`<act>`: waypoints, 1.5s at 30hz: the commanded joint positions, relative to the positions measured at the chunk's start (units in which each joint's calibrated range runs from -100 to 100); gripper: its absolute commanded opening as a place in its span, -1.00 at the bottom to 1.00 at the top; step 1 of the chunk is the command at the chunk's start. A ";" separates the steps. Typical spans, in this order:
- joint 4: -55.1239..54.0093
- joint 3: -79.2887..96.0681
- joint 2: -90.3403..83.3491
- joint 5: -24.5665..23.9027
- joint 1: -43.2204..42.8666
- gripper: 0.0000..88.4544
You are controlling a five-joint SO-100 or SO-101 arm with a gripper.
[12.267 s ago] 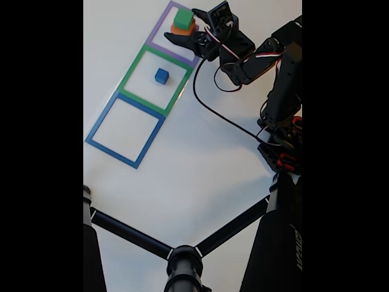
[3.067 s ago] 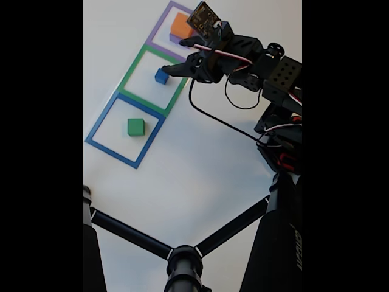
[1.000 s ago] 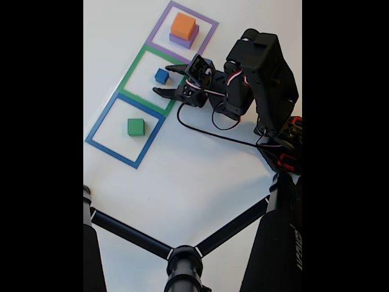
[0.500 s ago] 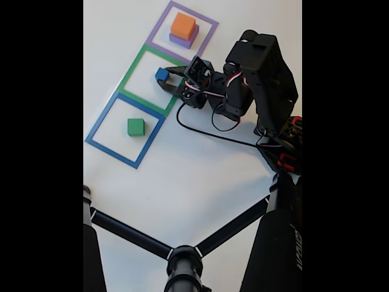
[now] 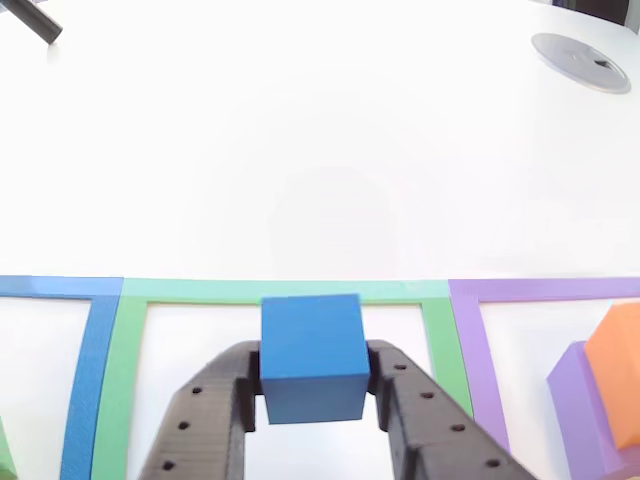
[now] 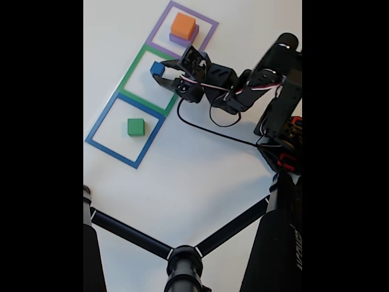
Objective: Tower of hanoi
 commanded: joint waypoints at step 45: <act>132.15 -71.60 -57.42 -3.70 -32.27 -1.00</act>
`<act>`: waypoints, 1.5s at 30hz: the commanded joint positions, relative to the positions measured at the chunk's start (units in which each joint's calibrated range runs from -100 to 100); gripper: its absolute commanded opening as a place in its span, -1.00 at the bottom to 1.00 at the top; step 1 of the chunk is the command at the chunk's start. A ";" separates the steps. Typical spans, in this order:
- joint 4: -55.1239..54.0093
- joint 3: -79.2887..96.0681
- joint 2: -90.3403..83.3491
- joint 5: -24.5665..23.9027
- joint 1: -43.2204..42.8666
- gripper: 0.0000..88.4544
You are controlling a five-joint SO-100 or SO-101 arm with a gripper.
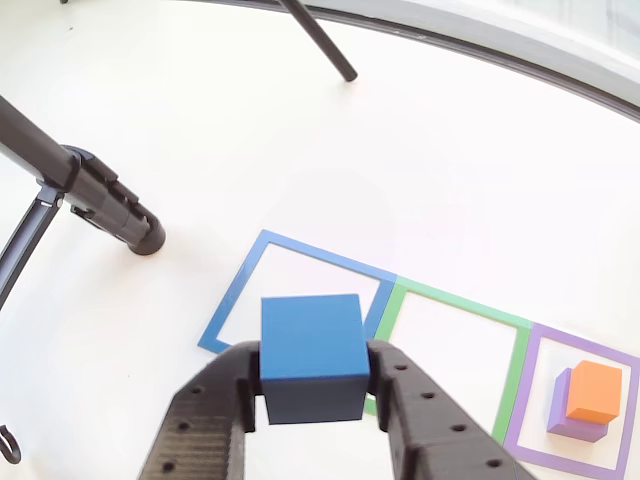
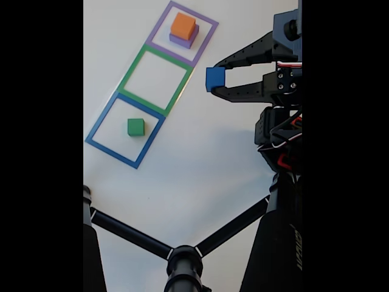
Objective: Tower of hanoi
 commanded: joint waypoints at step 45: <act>-144.58 70.76 63.95 2.88 -2.14 -1.00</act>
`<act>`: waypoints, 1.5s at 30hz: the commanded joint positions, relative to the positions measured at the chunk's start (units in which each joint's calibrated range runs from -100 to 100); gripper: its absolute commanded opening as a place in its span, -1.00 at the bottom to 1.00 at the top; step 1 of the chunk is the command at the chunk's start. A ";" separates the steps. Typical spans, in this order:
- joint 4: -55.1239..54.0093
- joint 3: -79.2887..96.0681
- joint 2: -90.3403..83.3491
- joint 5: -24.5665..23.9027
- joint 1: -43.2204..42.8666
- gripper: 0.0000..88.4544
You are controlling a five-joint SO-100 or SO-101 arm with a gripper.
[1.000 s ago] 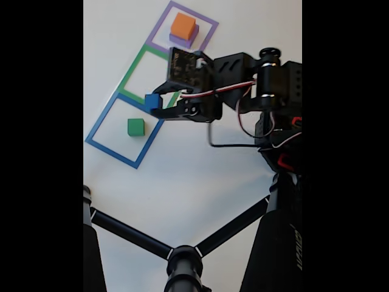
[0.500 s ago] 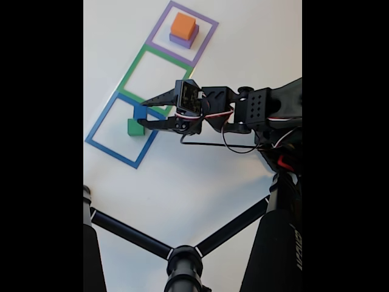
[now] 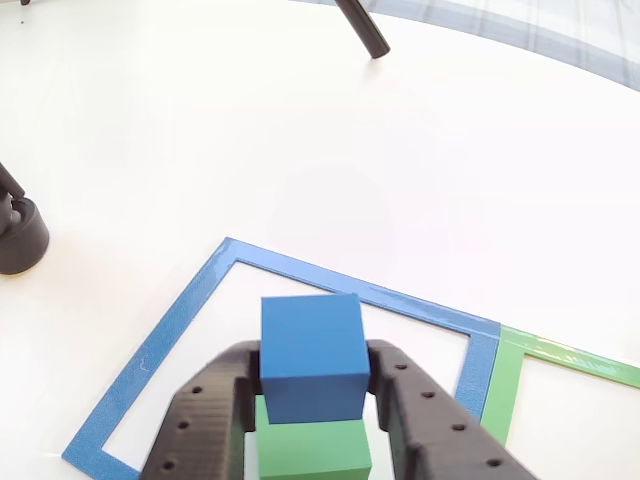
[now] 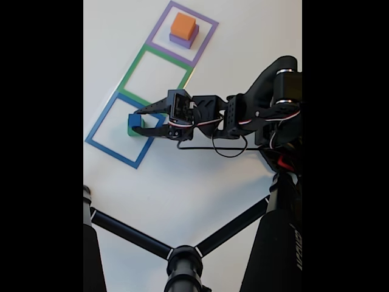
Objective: Tower of hanoi
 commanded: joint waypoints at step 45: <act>-8.04 -5.42 10.12 0.54 2.07 -0.48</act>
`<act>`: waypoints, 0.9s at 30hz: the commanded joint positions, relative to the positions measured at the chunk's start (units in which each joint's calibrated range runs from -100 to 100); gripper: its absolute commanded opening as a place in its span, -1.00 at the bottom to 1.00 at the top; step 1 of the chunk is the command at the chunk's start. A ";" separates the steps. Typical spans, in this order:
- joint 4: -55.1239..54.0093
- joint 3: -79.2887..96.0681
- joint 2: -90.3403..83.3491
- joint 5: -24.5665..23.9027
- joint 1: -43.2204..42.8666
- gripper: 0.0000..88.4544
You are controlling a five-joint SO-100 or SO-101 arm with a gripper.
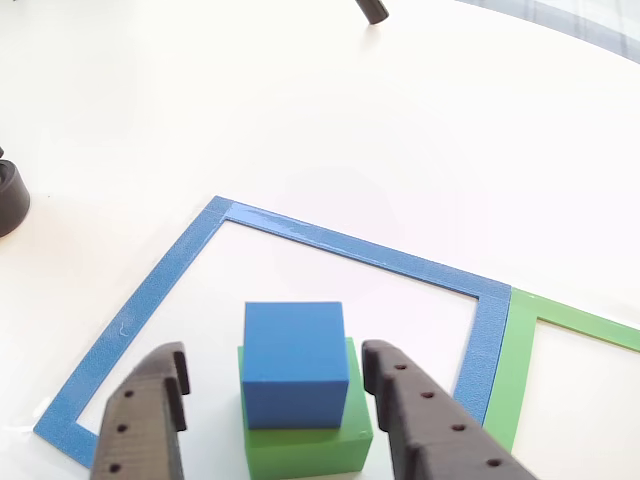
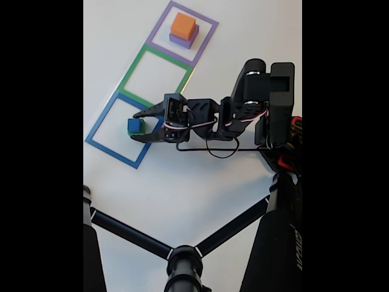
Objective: Tower of hanoi
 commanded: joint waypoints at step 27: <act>104.24 -34.53 -67.60 -1.66 19.22 -1.00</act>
